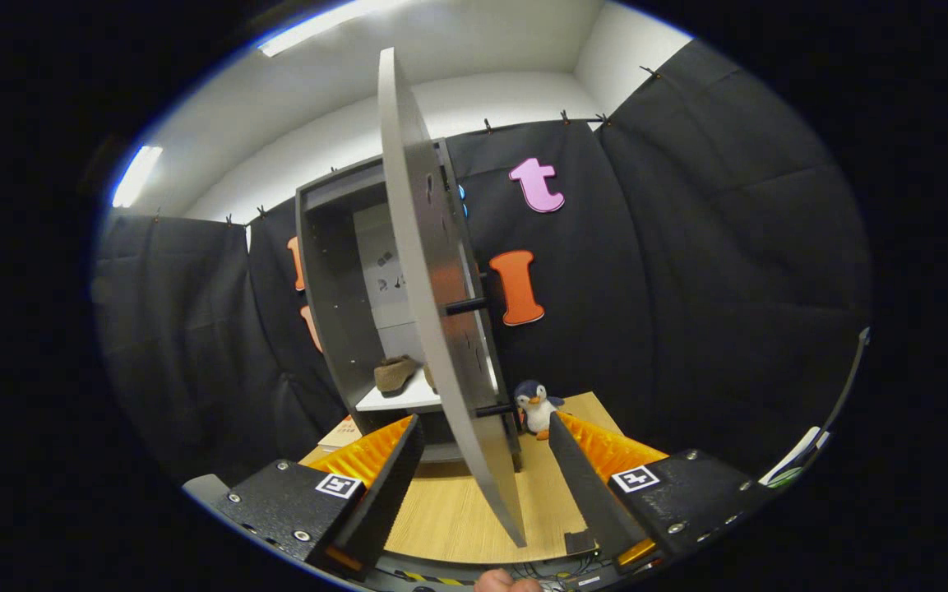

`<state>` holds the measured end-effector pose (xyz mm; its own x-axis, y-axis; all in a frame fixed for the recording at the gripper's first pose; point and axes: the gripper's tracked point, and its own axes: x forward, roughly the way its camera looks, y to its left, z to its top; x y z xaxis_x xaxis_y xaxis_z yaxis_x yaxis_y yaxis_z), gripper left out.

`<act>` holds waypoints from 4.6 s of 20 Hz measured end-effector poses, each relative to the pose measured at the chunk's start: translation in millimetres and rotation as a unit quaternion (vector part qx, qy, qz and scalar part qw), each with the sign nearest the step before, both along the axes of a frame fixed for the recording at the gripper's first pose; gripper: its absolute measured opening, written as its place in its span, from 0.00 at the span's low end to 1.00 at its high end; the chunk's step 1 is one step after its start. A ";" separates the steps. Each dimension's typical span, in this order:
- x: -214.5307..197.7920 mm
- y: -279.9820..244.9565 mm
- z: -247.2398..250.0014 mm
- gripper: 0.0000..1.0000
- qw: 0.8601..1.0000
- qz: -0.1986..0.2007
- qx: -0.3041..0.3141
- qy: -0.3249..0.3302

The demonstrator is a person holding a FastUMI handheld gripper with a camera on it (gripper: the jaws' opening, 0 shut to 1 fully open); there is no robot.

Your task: Open the shoe cabinet door, grab the shoes and put them into the shoe cabinet, then close the shoe cabinet door.

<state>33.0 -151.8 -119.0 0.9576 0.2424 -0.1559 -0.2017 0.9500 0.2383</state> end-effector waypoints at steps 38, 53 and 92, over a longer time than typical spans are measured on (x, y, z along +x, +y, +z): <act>116.5 287.7 11.6 0.94 0.995 0.098 -0.029 0.005; 153.2 316.9 10.5 0.95 0.995 0.039 -0.095 -0.017; 110.9 312.5 11.3 0.97 0.992 -0.015 -0.129 0.002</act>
<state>143.9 160.6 -107.7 0.9629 0.1661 -0.2129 -0.1727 0.9849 -0.0124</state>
